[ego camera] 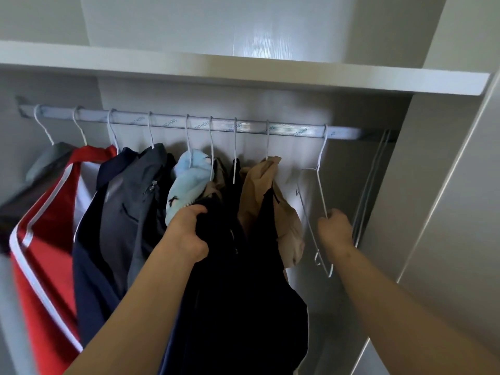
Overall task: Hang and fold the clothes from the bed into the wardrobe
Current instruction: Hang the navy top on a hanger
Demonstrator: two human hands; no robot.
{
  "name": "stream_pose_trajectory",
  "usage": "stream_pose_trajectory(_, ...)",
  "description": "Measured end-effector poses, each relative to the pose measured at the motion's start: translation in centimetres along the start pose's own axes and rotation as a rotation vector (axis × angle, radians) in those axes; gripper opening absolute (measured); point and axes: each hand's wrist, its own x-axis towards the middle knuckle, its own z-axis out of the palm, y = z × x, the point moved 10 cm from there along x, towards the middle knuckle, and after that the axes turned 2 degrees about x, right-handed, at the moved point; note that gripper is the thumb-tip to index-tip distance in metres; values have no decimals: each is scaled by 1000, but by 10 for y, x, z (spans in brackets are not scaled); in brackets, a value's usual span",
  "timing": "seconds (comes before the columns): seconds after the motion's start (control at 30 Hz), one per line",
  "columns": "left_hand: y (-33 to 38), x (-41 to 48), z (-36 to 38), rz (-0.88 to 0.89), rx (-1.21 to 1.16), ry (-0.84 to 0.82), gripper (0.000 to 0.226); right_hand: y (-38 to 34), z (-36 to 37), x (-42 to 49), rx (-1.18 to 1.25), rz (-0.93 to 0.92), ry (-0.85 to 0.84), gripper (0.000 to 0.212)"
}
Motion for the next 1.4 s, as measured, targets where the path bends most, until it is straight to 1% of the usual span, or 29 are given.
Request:
stream_pose_trajectory(0.07, 1, -2, 1, -8, 0, -4, 14, -10, -6, 1, 58, -24, 60, 22)
stream_pose_trajectory(0.17, 1, -6, -4, -8, -16, -15, 12, -27, -10, -4, 73, -80, 96, 23)
stream_pose_trajectory(0.33, 2, -16, -15, -1, -13, -50, 13, -45, -7, -25, 154, -136, 86, 18)
stream_pose_trajectory(0.47, 3, -29, -31, 19, 31, -62, 14, -38, -1, -59, 188, -136, 92, 14)
stream_pose_trajectory(0.63, -12, -52, -75, -35, 132, -27, 18, -11, 6, -123, 219, -71, 143, 10)
stream_pose_trajectory(0.77, -31, -69, -117, -82, 206, -35, 11, 15, 11, -191, 255, 10, 192, 9)
stream_pose_trajectory(0.83, -43, -79, -136, -107, 251, -55, 12, 33, 12, -230, 286, 60, 215, 9)
stream_pose_trajectory(1.0, -81, -101, -171, -166, 364, -81, 15, 82, 6, -315, 312, 181, 289, 15)
stream_pose_trajectory(1.13, -112, -124, -193, -202, 438, -64, 10, 116, -6, -378, 294, 235, 367, 20)
stream_pose_trajectory(1.2, -125, -133, -199, -221, 475, -71, 4, 130, -6, -399, 293, 254, 356, 20)
stream_pose_trajectory(1.27, -137, -140, -203, -239, 502, -71, 7, 142, -6, -415, 286, 273, 333, 20)
stream_pose_trajectory(1.33, -149, -147, -206, -227, 536, -64, 10, 152, -12, -431, 263, 260, 328, 29)
stream_pose_trajectory(1.4, -163, -154, -206, -180, 575, -70, 17, 163, -22, -446, 219, 241, 308, 40)
